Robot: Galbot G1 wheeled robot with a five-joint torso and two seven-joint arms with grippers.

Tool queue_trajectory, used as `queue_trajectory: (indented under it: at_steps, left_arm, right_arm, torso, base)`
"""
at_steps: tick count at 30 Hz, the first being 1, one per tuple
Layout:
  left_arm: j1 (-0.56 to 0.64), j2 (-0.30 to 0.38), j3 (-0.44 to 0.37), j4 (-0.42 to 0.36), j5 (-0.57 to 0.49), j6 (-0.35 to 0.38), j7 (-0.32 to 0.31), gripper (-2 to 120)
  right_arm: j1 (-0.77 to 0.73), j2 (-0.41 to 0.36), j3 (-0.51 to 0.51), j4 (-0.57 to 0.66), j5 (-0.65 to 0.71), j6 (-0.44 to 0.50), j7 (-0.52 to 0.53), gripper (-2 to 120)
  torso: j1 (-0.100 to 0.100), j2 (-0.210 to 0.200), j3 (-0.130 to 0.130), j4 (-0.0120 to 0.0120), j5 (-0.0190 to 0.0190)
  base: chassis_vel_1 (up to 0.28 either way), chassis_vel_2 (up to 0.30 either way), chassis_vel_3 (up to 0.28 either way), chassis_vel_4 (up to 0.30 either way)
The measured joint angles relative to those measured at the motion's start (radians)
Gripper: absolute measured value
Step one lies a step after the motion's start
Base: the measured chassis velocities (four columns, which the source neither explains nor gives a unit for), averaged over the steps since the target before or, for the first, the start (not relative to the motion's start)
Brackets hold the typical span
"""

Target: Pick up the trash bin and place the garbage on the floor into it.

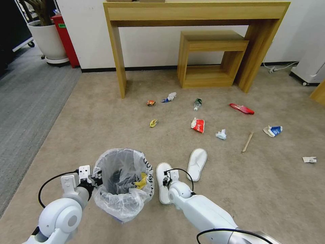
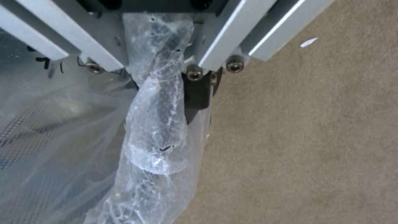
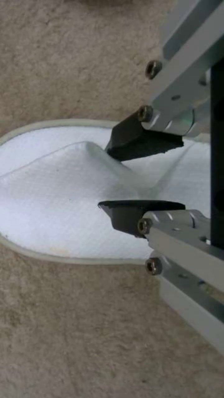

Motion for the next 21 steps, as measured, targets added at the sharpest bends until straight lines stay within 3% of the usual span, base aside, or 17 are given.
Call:
queue_trajectory:
  at_steps: [4,8,12,18,20,21]
  left_arm:
    - [-0.005,0.0,0.001,0.005,0.0,-0.001,0.0,1]
    - [-0.01,0.0,0.001,0.014,0.0,-0.002,0.0,1]
    - [-0.012,0.0,0.0,0.019,0.001,-0.002,0.0,1]
    - [-0.016,0.001,-0.003,0.025,0.0,-0.002,-0.004,1]
    - [-0.013,0.001,-0.004,0.025,0.0,-0.002,-0.005,1]
    - [-0.01,0.002,-0.006,0.022,0.0,-0.001,-0.006,1]
  right_arm:
    - [-0.001,-0.004,-0.001,0.007,-0.001,0.004,-0.003,18]
    - [0.0,-0.018,-0.001,0.023,0.007,0.016,-0.004,0]
    - [-0.003,-0.032,0.003,0.051,0.018,0.021,0.001,0]
    - [-0.04,-0.115,0.071,0.26,0.092,0.019,0.039,0]
    - [-0.061,-0.163,0.108,0.348,0.107,0.02,0.037,0]
    - [-0.079,-0.222,0.142,0.434,0.115,0.026,0.024,0]
  torso:
    - [0.0,0.0,0.0,0.0,0.0]
    - [0.0,0.0,0.0,0.0,0.0]
    - [0.0,0.0,0.0,0.0,0.0]
    - [0.0,0.0,0.0,0.0002,0.0002]
    - [0.0,0.0,0.0,0.0001,0.0003]
    - [0.0,0.0,0.0,0.0,0.0004]
  base:
    - [0.0,0.0,0.0,0.0]
    - [0.0,0.0,0.0,0.0]
    - [0.0,0.0,0.0,0.0]
    - [0.0,0.0,0.0,0.0]
    - [0.0,0.0,0.0,0.0]
    - [0.0,0.0,0.0,0.0]
